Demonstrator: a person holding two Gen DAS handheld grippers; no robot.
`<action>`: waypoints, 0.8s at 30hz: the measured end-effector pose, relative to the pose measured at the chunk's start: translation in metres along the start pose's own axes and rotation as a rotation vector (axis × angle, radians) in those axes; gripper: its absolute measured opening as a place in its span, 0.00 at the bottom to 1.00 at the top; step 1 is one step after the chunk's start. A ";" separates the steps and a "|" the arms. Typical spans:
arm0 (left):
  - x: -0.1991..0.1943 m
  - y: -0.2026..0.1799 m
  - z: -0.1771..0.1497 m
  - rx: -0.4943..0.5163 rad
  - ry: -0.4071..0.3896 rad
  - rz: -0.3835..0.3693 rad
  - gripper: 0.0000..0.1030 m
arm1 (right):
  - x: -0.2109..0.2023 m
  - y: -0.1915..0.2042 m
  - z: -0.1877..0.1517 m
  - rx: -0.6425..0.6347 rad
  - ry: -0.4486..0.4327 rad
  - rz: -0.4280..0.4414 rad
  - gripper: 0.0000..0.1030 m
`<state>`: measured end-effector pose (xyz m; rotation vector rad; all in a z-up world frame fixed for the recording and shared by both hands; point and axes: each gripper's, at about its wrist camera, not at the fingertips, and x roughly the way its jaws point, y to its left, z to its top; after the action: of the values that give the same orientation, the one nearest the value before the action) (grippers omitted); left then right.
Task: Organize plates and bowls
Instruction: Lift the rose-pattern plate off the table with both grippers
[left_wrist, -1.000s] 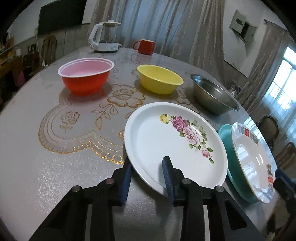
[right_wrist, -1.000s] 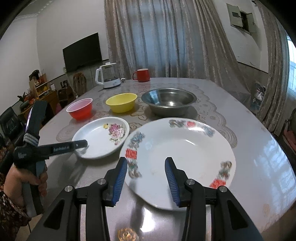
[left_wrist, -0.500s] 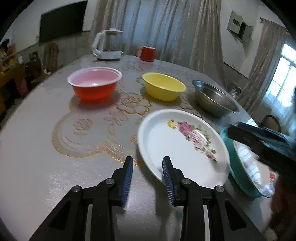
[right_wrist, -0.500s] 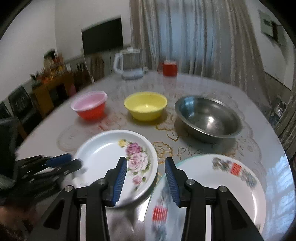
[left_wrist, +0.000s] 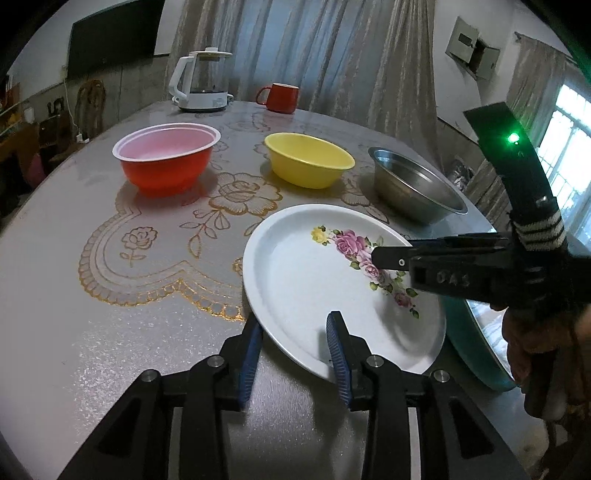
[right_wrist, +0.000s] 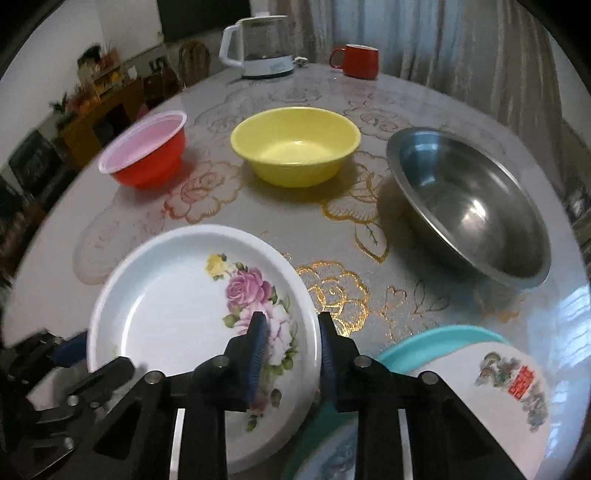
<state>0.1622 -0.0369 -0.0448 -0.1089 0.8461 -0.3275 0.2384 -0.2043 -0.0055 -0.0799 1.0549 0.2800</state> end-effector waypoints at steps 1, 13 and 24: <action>-0.001 0.001 0.000 0.001 -0.001 0.005 0.35 | -0.001 0.003 0.000 -0.015 -0.005 -0.009 0.28; -0.025 0.036 -0.023 -0.025 -0.028 0.159 0.37 | -0.020 0.052 -0.036 0.015 -0.045 0.072 0.30; -0.026 0.040 -0.028 -0.018 -0.065 0.170 0.37 | -0.023 0.063 -0.060 0.123 -0.200 0.113 0.32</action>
<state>0.1346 0.0102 -0.0532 -0.0636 0.7884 -0.1564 0.1599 -0.1595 -0.0114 0.1168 0.8764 0.3183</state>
